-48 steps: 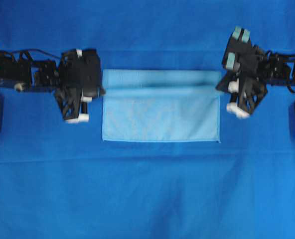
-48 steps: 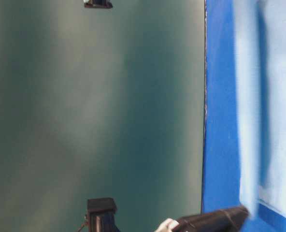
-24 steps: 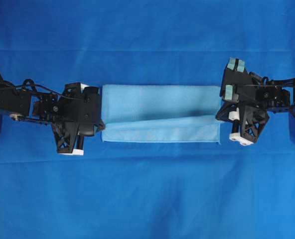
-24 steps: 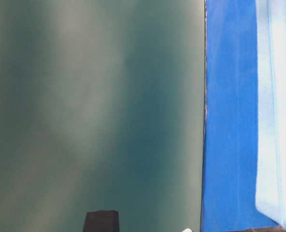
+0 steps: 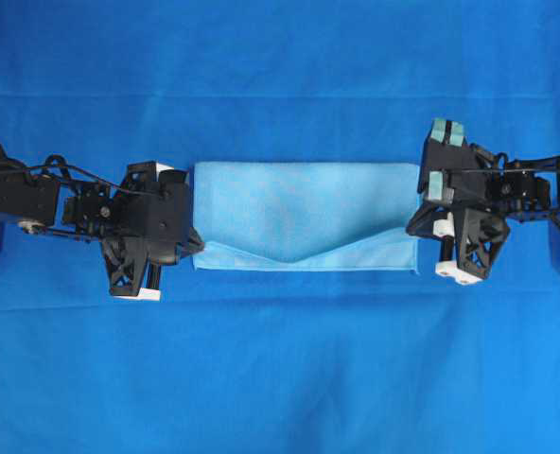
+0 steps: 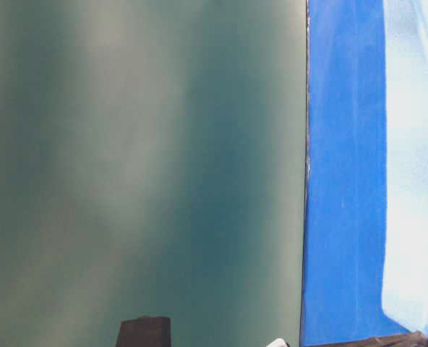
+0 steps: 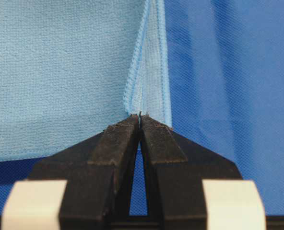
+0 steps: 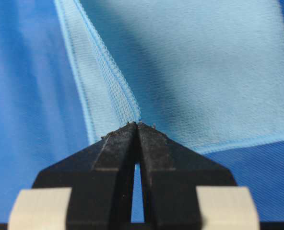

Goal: Fold the light blue towel.
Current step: 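Pull both corners toward the near edge, folding the towel in half, then release the corners and move both grippers to the folded edge corners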

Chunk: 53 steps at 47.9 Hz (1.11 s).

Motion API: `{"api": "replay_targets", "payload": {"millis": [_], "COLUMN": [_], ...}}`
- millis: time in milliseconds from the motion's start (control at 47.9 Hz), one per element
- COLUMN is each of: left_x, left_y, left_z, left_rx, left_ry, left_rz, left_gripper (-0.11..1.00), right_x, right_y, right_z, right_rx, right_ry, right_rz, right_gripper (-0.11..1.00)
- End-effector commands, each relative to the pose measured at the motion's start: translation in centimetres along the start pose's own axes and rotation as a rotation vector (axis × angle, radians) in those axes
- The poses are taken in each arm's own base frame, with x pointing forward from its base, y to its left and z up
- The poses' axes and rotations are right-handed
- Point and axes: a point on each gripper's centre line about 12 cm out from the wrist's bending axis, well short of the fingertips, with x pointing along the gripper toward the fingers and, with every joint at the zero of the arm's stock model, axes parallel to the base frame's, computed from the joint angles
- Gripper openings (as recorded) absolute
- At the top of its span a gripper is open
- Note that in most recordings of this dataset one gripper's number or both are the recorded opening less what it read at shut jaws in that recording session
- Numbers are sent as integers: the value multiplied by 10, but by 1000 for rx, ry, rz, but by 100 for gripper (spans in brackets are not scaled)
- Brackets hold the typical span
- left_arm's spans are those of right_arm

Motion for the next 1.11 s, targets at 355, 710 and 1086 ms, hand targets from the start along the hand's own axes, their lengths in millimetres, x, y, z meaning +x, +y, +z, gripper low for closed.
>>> {"api": "replay_targets", "payload": {"millis": [355,710,1086], "left_x": [-10,-7,8], "left_y": [0,59,99], "left_z": [18,25,8], "left_rx": [58,30,-11], "left_ry": [-72,-77,-38], "left_rz": [4,136,214], "left_gripper": [74,71,71], "right_x": [-4,-10,1], "right_y": [13,-59,-86], "right_z": [11,26,19], "right_rx": [-25,69,75], "right_ry": [-75,-120,-68], "right_rz": [40,-144,-210], "right_gripper": [54,54,54]}}
